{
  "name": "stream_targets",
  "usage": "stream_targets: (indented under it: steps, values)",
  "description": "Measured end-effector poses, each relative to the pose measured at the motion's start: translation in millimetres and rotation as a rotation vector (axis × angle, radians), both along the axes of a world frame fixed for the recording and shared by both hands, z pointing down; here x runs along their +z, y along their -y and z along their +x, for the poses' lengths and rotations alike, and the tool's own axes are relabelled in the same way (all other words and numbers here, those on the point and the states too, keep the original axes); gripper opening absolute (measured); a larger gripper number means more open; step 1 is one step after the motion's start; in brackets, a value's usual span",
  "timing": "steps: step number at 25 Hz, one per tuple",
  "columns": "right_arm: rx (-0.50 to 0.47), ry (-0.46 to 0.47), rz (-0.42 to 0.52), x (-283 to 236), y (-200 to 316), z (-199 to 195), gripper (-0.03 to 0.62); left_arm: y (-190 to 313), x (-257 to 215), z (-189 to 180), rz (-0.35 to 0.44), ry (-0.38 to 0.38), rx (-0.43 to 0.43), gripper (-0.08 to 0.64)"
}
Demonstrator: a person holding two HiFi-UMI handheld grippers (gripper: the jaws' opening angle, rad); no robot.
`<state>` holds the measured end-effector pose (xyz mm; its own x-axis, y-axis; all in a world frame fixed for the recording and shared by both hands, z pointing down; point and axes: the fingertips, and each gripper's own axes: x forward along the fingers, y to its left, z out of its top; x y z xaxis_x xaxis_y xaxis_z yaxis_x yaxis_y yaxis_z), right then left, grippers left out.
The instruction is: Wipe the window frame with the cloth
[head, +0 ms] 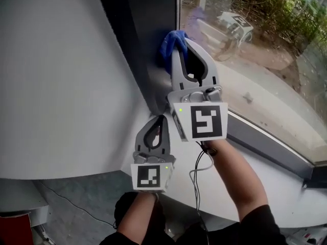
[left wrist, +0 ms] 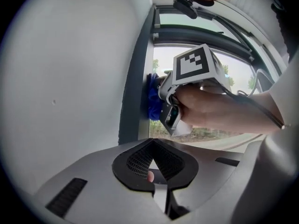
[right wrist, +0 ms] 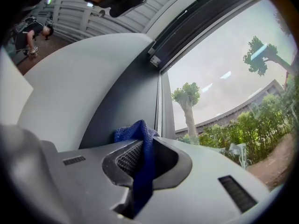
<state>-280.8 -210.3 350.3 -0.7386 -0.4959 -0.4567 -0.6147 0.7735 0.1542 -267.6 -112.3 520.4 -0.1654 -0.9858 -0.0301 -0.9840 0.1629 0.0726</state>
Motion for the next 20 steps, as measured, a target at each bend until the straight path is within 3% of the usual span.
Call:
stream_targets:
  steps: [5, 11, 20]
  values:
    - [-0.027, -0.033, -0.075, 23, 7, -4, 0.023, 7, -7, 3, 0.04, 0.005, 0.035, 0.005]
    - [-0.067, -0.012, -0.095, 58, 2, 1, 0.023, 3, 16, 3, 0.068, 0.007, 0.046, 0.005]
    - [-0.023, -0.075, -0.139, 93, 5, -2, 0.023, 2, 12, 5, 0.09, 0.01, 0.078, 0.005]
